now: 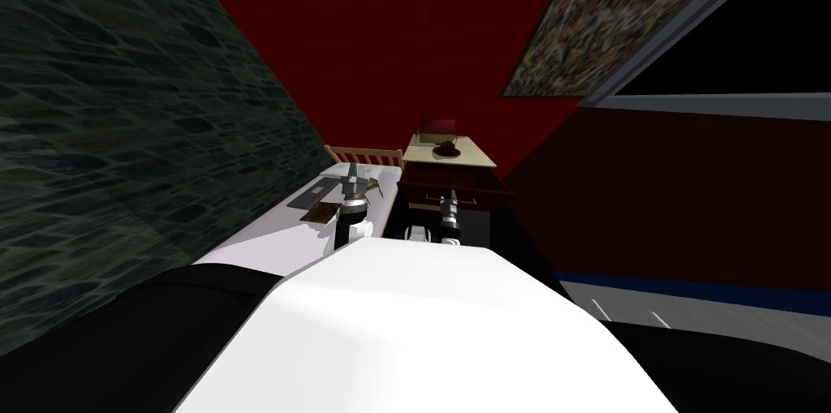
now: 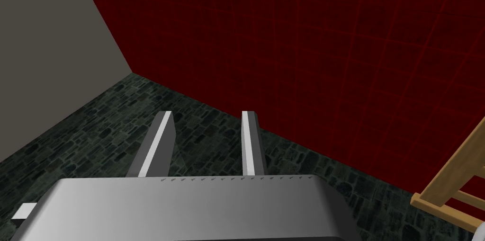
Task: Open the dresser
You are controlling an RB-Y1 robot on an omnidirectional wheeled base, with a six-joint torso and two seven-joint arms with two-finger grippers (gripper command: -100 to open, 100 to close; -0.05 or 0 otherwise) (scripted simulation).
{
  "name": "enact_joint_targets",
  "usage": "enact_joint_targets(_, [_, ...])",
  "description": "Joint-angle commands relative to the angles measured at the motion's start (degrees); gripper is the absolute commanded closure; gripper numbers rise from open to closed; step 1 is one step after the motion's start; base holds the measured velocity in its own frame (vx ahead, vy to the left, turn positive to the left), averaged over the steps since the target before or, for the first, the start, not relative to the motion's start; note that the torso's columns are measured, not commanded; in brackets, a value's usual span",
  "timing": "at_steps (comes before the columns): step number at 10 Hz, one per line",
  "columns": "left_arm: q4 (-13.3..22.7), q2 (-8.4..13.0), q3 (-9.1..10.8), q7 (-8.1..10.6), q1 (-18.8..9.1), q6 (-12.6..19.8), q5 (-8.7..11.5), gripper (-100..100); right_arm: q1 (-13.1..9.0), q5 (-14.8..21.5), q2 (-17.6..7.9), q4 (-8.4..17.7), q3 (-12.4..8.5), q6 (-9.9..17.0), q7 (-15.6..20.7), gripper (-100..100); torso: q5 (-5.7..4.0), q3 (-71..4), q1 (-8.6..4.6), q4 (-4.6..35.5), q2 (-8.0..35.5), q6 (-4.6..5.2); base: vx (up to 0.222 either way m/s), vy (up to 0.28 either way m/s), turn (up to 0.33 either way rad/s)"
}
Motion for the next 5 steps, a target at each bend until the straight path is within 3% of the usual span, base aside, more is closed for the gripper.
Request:
enact_joint_targets(1, [0.0, 0.0, 0.0, 0.0, 0.0, 0.0, 0.0, 0, 0.5, -1.4, 0.5, -3.9, -0.8, -3.3, 3.3, -100, -0.01, 0.0, 0.0, -0.1, -0.1, 0.02, -0.014, 0.001, -0.057])
enact_joint_targets(2, [0.0, 0.0, 0.0, 0.0, 0.0, 0.0, 0.0, 0, 0.6, -1.2, 0.2, -2.6, -0.6, -2.7, 2.4, -100, 0.07, -0.1, 0.04, 0.1, 0.0, 0.06, -0.001, 0.0, -0.01])
enact_joint_targets(3, [0.0, 0.0, 0.0, 0.0, 0.0, 0.0, 0.0, 0, 0.7, -1.3, 0.2, -2.7, -0.7, -3.1, 2.7, 0, 0.05, 0.0, 0.06, 0.1, 0.1, 0.04, 0.0, 0.0, 0.0])
enact_joint_targets(5, [0.0, 0.0, 0.0, 0.0, 0.0, 0.0, 0.0, 0, 0.8, -1.4, 0.2, -2.6, -0.7, -3.1, 2.7, 0, 0.0, -0.1, 0.02, 0.0, 0.0, 0.04, 0.0, 0.0, 0.0])
